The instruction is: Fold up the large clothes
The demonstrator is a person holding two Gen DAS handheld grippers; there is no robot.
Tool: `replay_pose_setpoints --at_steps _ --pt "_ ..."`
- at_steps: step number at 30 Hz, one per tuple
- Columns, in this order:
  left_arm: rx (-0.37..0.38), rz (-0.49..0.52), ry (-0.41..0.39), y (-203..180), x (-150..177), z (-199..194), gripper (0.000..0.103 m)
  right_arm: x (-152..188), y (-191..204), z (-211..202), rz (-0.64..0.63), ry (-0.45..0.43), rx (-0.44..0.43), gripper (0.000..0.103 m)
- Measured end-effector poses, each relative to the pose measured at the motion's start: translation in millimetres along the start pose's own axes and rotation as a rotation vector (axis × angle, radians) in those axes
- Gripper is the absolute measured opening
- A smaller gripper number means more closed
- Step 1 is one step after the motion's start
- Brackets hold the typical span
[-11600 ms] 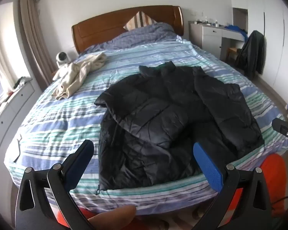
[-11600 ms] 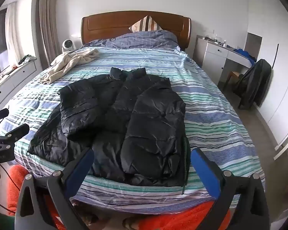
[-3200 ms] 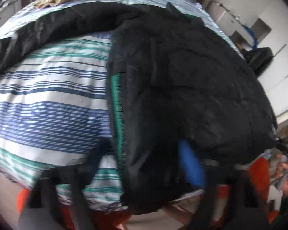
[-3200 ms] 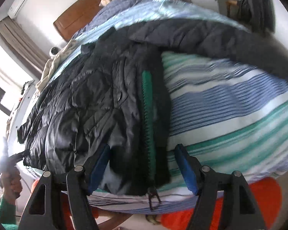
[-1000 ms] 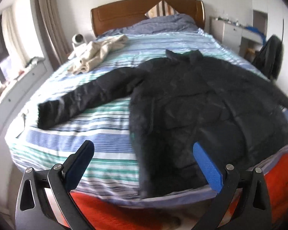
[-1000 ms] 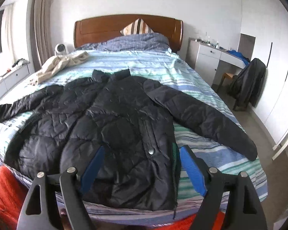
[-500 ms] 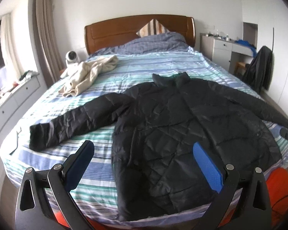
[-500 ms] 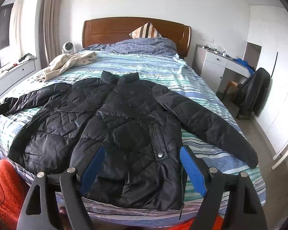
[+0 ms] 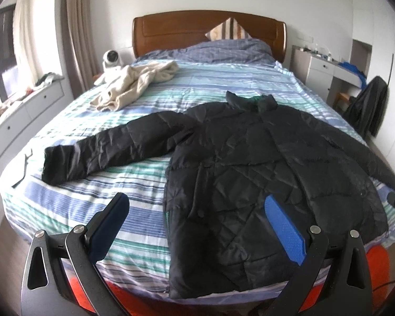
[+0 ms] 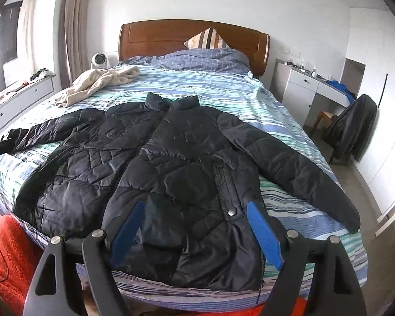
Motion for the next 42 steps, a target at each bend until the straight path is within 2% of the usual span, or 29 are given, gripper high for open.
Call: replay_pose_setpoints --at_steps 6,13,16,20,24,26,29,32,34,36,38,39,41,42 --pt "0.017 -0.002 -0.031 -2.5 -4.9 -11.6 0.102 1.3 -2.6 -1.2 0.015 -0.001 -0.008 0.083" --pt "0.003 0.015 0.002 -3.9 3.7 -6.0 0.102 6.3 -13.0 4.2 0.038 0.022 0.001 0.083" --pt "0.003 0.009 0.002 -2.8 3.3 -5.9 0.102 6.8 -30.2 7.7 0.066 0.023 0.025 0.082" --pt "0.000 0.005 0.008 -0.2 0.9 -2.4 0.102 12.0 -72.7 9.3 0.129 0.028 0.060 0.082" --pt "-0.002 0.007 0.007 0.2 0.0 0.6 0.102 33.2 -150.2 11.4 0.308 0.021 0.089 0.082" --pt "-0.001 0.007 0.011 -0.6 0.0 2.0 0.102 53.9 -200.5 16.8 0.497 0.032 0.079 0.082" --pt "0.004 0.016 0.014 -4.8 0.2 4.2 0.102 79.3 -260.3 26.9 0.723 -0.002 0.037 0.083" --pt "-0.002 0.038 0.018 -10.0 0.6 4.9 0.102 115.2 -321.0 50.9 1.013 0.001 0.001 0.083" --pt "-0.008 0.050 0.016 -12.6 -0.7 4.0 0.102 138.0 -349.2 67.9 1.199 -0.017 -0.049 0.082" --pt "-0.016 0.057 0.009 -13.7 -2.1 1.4 0.102 150.1 -365.4 85.1 1.286 -0.014 -0.070 0.082" --pt "-0.019 0.052 0.009 -13.5 -3.0 1.1 0.102 164.4 -381.0 101.7 1.376 -0.019 -0.042 0.082" --pt "-0.019 0.047 0.012 -13.2 -3.6 1.5 0.102 168.5 -384.5 107.5 1.411 -0.033 -0.043 0.078" --pt "-0.016 0.039 0.019 -13.2 -4.6 2.6 0.102 173.0 -395.1 118.7 1.480 -0.070 -0.031 0.063" --pt "-0.016 0.037 0.020 -13.3 -5.0 2.7 0.102 171.7 -398.0 122.8 1.490 -0.081 -0.027 0.051"
Point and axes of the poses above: each gripper's, at about its wrist camera, not at the fingertips, and z roughly the way its jaws point, y to its left, x to its underside, the point moved 6 cm from there along z, roughly the way its jaws point, and after that the axes turned 2 degrees about -z, right-handed, at the moved point
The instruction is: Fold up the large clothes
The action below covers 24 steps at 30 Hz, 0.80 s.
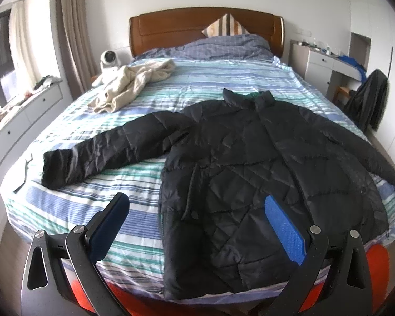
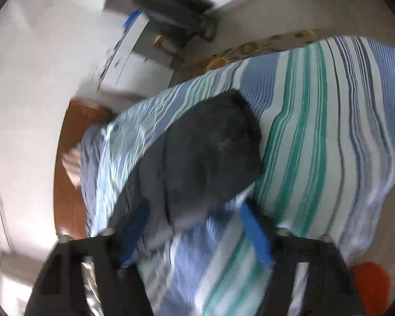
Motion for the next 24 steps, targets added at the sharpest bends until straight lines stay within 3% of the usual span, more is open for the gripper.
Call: replay_pose_setpoints --at_steps 3,5,9,13,17,20,24 --pt "-0.005 0.007 -0.002 -0.6 0.1 0.1 0.102 -10.6 7.7 11.1 -0.062 -0.034 0.069 0.016" --pt "-0.016 0.017 -0.004 -0.2 0.4 -0.6 0.102 -8.0 39.9 -0.6 -0.197 -0.093 0.106 0.010" --pt "-0.036 0.010 -0.003 5.7 4.5 1.0 0.102 41.4 165.3 -43.2 -0.652 -0.183 -0.011 0.010" --pt "0.002 -0.036 0.072 7.8 14.0 21.0 0.102 144.6 283.8 -81.1 -1.063 -0.181 -0.207 0.009" --pt "0.016 -0.082 0.064 8.8 11.4 20.8 0.102 267.2 343.3 -87.3 -1.387 -0.120 -0.320 0.009" --pt "0.008 -0.062 0.044 9.8 9.1 17.3 0.102 355.9 349.6 -72.1 -1.568 -0.041 -0.381 0.009" --pt "-0.011 -0.020 0.076 14.4 15.0 22.1 0.102 443.5 321.3 -50.2 -1.612 0.142 -0.443 0.010"
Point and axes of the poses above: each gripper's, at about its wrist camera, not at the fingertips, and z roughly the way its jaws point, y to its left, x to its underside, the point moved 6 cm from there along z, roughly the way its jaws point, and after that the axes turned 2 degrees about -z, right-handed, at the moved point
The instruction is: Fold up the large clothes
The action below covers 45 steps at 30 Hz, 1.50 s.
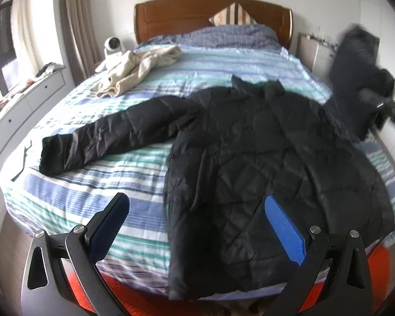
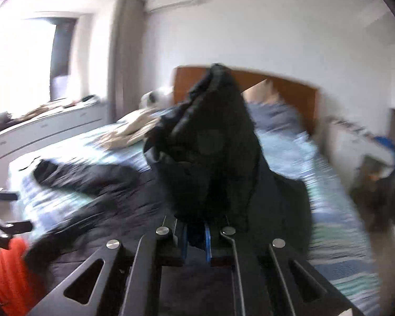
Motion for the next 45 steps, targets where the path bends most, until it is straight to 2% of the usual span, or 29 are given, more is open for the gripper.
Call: replay_pose_setpoints --at_steps 2,3,4,5,6,7,11,15,16,18,20,21,22,24,26,27,31,33,35,36,37,39,42,45 --pt "0.018 -0.005 0.010 1.4 4.6 2.1 0.102 22.1 22.8 21.7 0.009 0.057 -0.024 0.016" --pt "0.029 -0.010 0.017 1.7 5.9 4.1 0.102 34.7 33.9 36.1 0.026 0.116 -0.049 0.040" --pt "0.043 -0.017 0.023 1.4 7.4 6.1 0.102 46.9 41.8 46.7 0.057 0.182 -0.076 0.080" --pt "0.061 -0.027 0.030 0.7 9.5 8.5 0.102 59.9 48.2 54.5 0.102 0.241 -0.113 0.093" --pt "0.086 -0.042 0.038 -0.3 11.4 12.2 0.102 71.0 54.0 56.4 0.155 0.274 -0.163 0.096" --pt "0.102 -0.051 0.043 -1.7 12.3 14.9 0.102 79.5 58.5 53.0 0.194 0.289 -0.197 0.096" --pt "0.184 -0.056 0.062 -16.3 8.2 33.4 0.102 95.3 55.0 15.5 0.249 0.260 -0.206 0.096" --pt "0.342 -0.038 0.141 -52.1 -12.5 74.7 0.102 107.8 39.3 -22.9 0.297 0.256 -0.167 0.096" --pt "0.355 -0.034 0.168 -61.0 -18.3 92.7 0.102 110.5 32.9 -34.1 0.310 0.250 -0.150 0.096" --pt "0.307 -0.037 0.231 -69.6 -22.4 129.5 0.101 109.6 27.4 -45.2 0.335 0.234 -0.125 0.096" --pt "0.230 -0.038 0.307 -73.2 -19.0 166.1 0.090 114.9 15.6 -62.2 0.356 0.216 -0.104 0.096" --pt "0.220 -0.045 0.332 -76.2 -17.3 178.8 0.075 114.8 10.6 -68.5 0.361 0.210 -0.094 0.096" --pt "0.229 -0.050 0.323 -79.4 -19.8 180.5 0.042 116.5 5.8 -77.2 0.366 0.201 -0.081 0.096" --pt "0.236 -0.021 0.312 -86.9 -30.4 174.0 0.011 120.5 -3.3 -90.3 0.373 0.191 -0.056 0.096" --pt "0.235 0.018 0.263 -89.8 -50.6 164.5 0.009 125.3 -14.5 -101.1 0.391 0.184 -0.040 0.096" --pt "0.209 0.037 0.202 -85.8 -72.0 157.2 0.009 127.2 -19.3 -102.2 0.401 0.183 -0.038 0.096" --pt "0.202 -0.049 0.102 -56.0 -126.1 156.9 0.009 123.3 -41.7 -96.1 0.420 0.186 -0.003 0.096" --pt "0.147 -0.048 0.064 -41.7 -136.8 174.0 0.009 112.1 -53.0 -94.2 0.420 0.156 0.026 0.096" --pt "0.134 -0.050 0.082 -35.4 -128.9 198.4 0.009 101.3 -65.1 -86.0 0.425 0.137 0.055 0.096" --pt "0.134 -0.050 0.112 -34.4 -117.7 214.5 0.009 95.3 -73.4 -76.8 0.427 0.138 0.069 0.090" --pt "0.124 -0.046 0.123 -33.1 -112.1 222.1 0.010 89.3 -82.9 -64.1 0.430 0.152 0.072 0.068" --pt "0.120 -0.044 0.123 -34.2 -95.9 237.3 0.012 79.5 -102.3 -40.1 0.445 0.190 0.080 0.041" --pt "0.147 -0.099 0.112 -25.8 -86.2 240.6 0.017 54.4 -144.9 5.8 0.468 0.213 0.113 0.041" --pt "0.159 -0.121 0.103 -24.1 -86.4 243.2 0.018 35.1 -182.6 57.6 0.520 0.226 0.109 0.041"
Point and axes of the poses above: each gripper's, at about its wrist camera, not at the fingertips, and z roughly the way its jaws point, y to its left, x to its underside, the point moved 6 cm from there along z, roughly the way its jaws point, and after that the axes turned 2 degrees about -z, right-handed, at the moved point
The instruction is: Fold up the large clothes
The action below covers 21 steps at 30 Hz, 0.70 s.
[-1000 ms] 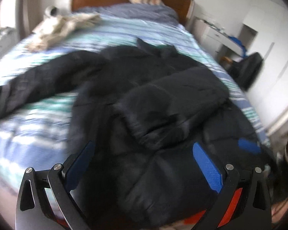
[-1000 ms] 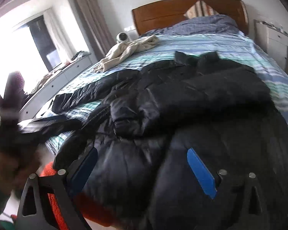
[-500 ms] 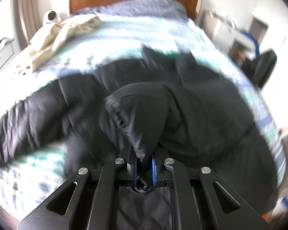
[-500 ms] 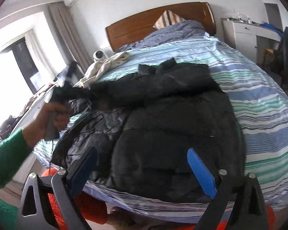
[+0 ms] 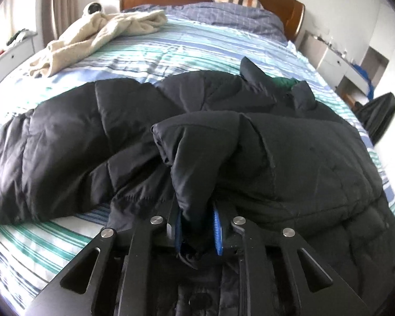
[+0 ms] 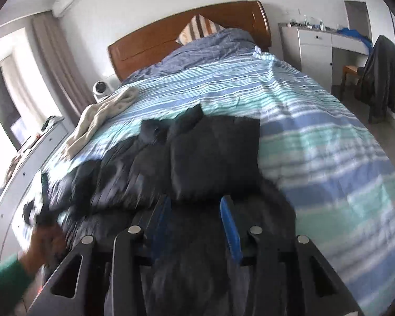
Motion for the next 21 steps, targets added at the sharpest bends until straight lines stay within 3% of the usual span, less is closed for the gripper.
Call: replay_pose_setpoints --at_steps 4,6,7,8,13,18,21 --pt "-0.020 0.018 -0.004 -4.3 0.8 11.1 0.022 -24.3 -23.7 81.7 0.078 0.046 -0.031 0.041" --pt "-0.036 0.031 -0.007 -4.8 3.5 14.6 0.023 -3.0 -39.9 132.6 0.116 0.190 -0.008 0.041" --pt "-0.041 0.036 -0.007 -5.1 5.4 14.1 0.024 19.0 -50.1 160.3 0.141 0.304 0.012 0.037" --pt "-0.036 0.046 -0.005 -7.0 6.9 15.5 0.024 32.9 -54.8 173.6 0.161 0.344 -0.003 0.037" --pt "-0.045 0.057 -0.010 -5.2 9.2 19.3 0.025 12.0 -47.1 158.9 0.103 0.357 0.036 0.037" --pt "-0.052 0.058 -0.018 -4.1 10.4 20.7 0.026 -69.2 -51.8 149.5 0.112 0.165 0.060 0.037" --pt "-0.061 0.064 -0.022 -5.6 12.6 20.4 0.026 -88.7 -66.7 172.4 0.182 0.135 0.085 0.037"
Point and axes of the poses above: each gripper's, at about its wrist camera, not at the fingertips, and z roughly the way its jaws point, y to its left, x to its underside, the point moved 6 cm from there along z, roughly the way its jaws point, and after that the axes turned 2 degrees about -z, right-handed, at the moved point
